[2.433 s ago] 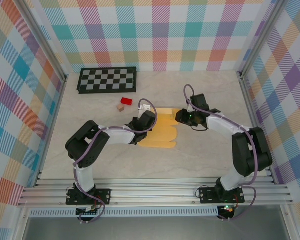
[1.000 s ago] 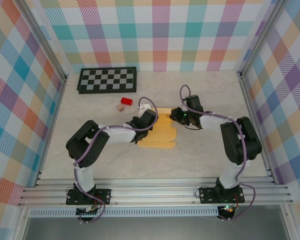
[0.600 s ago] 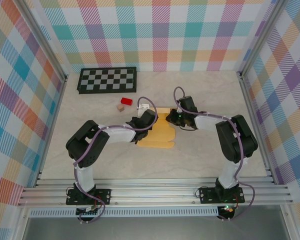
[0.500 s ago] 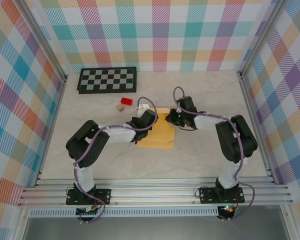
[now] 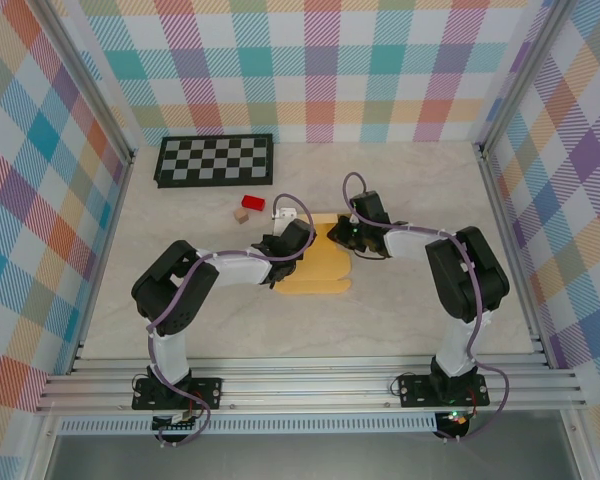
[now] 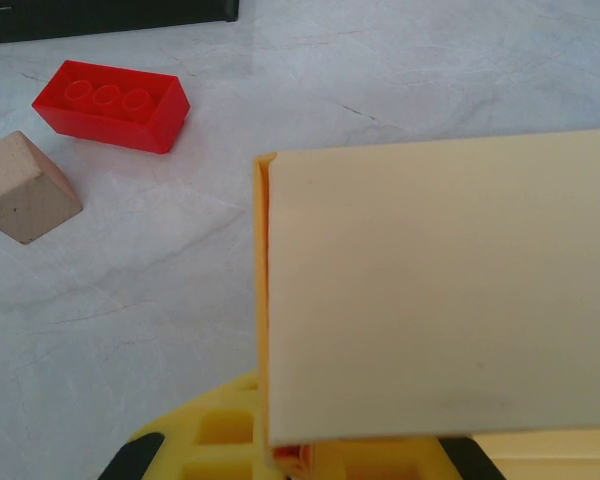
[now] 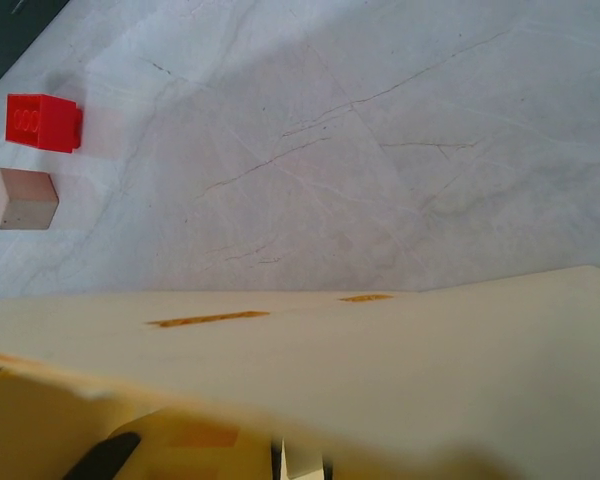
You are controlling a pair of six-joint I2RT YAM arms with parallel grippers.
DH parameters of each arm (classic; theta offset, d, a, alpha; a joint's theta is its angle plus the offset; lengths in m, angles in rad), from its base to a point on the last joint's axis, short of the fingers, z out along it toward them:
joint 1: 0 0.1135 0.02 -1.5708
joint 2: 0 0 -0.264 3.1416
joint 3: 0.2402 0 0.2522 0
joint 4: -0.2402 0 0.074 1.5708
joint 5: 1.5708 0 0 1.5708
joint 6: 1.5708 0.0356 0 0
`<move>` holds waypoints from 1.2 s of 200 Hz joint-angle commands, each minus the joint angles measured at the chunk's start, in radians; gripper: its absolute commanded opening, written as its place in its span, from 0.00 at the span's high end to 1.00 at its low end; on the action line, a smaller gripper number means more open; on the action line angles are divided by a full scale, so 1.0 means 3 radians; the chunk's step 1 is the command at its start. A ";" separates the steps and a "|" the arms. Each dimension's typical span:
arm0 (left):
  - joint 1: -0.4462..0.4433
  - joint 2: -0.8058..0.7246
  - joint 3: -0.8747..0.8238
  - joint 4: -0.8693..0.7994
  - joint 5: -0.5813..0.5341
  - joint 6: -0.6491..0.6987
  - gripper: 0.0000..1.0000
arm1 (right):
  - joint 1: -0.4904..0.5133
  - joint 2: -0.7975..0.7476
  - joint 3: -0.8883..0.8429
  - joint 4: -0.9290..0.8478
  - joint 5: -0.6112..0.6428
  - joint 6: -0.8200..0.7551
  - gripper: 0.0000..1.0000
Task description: Fold the paper box
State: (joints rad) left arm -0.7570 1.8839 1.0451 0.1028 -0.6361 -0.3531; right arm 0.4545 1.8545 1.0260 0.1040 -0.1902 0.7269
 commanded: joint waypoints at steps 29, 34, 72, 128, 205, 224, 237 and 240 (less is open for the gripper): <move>-0.0051 0.0075 0.0043 -0.0352 0.0079 0.0009 1.00 | 0.0167 -0.0208 0.0073 -0.0387 -0.0026 -0.0232 0.74; -0.0049 0.0073 0.0042 -0.0352 0.0067 0.0014 1.00 | 0.0168 -0.0252 0.0091 -0.0462 -0.0001 -0.0302 0.73; -0.0041 0.0076 0.0039 -0.0331 0.0011 0.0092 1.00 | 0.0102 -0.0566 0.0139 -0.0921 0.0152 -0.0717 0.71; -0.0043 0.0046 -0.0023 -0.0221 0.0047 0.0236 1.00 | -0.0201 -0.1048 0.0377 -0.1524 0.0134 -0.1628 0.65; -0.0040 -0.0035 -0.0129 -0.0051 0.0177 0.0356 1.00 | -0.0927 -0.0435 0.0905 -0.1889 0.0288 -0.4530 0.62; -0.0043 -0.0031 -0.0132 -0.0039 0.0195 0.0373 1.00 | -0.0927 -0.0288 0.0780 -0.1816 -0.0018 -0.4977 0.63; -0.0040 -0.0036 -0.0136 -0.0036 0.0208 0.0382 1.00 | -0.0927 -0.0194 0.0805 -0.1849 -0.0211 -0.5096 0.63; -0.0042 -0.0041 -0.0137 -0.0033 0.0215 0.0384 1.00 | -0.0927 -0.0165 0.0828 -0.1882 -0.0278 -0.5117 0.63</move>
State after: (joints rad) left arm -0.7578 1.8801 1.0309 0.1387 -0.6159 -0.2897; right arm 0.1677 1.7645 1.2781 -0.4084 -0.1158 -0.5720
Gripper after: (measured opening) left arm 0.083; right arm 0.374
